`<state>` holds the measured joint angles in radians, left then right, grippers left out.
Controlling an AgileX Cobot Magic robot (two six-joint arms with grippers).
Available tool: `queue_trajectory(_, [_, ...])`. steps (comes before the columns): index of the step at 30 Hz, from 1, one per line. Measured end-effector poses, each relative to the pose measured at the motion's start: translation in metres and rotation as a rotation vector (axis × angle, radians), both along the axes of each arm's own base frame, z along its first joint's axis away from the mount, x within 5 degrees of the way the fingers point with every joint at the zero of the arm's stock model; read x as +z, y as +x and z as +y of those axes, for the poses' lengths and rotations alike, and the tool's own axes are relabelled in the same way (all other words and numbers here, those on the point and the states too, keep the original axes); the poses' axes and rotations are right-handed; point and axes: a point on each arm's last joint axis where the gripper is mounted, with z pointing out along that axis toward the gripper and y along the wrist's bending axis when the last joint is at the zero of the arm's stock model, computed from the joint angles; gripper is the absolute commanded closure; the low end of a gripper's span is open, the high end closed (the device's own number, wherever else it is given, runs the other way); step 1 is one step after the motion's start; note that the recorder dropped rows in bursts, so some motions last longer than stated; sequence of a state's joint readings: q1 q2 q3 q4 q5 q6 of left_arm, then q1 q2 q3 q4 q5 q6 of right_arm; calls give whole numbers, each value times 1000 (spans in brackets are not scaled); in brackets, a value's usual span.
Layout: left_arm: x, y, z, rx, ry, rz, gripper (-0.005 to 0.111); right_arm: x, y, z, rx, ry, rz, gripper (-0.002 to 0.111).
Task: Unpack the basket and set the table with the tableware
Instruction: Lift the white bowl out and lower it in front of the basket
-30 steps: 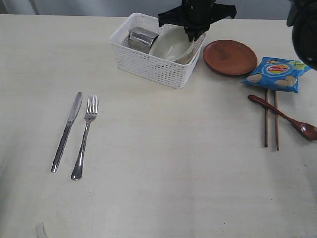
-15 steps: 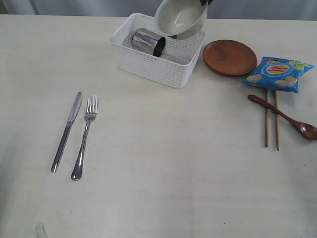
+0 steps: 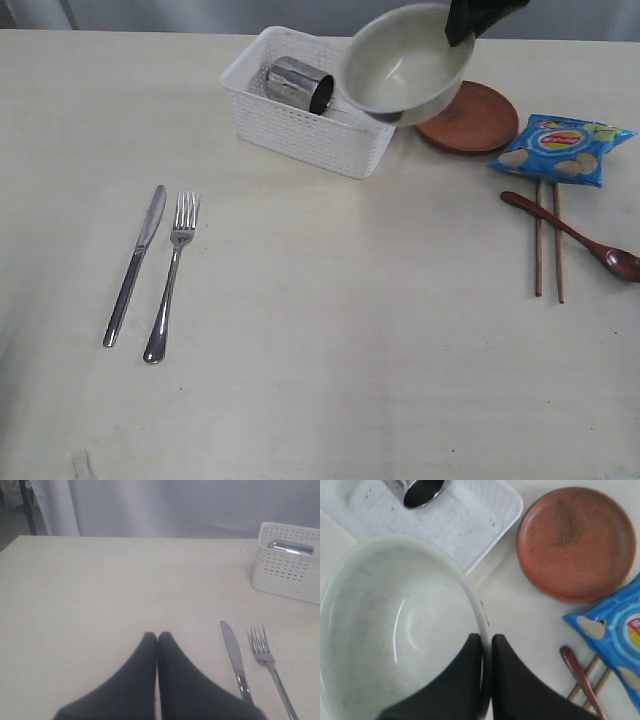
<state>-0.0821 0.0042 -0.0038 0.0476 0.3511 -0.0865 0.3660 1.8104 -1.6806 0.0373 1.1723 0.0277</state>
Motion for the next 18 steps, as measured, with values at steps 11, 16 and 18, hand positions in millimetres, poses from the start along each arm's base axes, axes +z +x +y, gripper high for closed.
queue_trajectory(11, [0, 0, 0, 0, 0, 0, 107, -82, -83, 15, 267, 381, 189, 109])
queue_trajectory(16, [0, 0, 0, 0, 0, 0, 107, -119, -109, 21, 334, 407, 208, 109])
queue_trajectory(18, [0, 0, 0, 0, 0, 0, 107, -127, -114, 24, 360, 390, 198, 109])
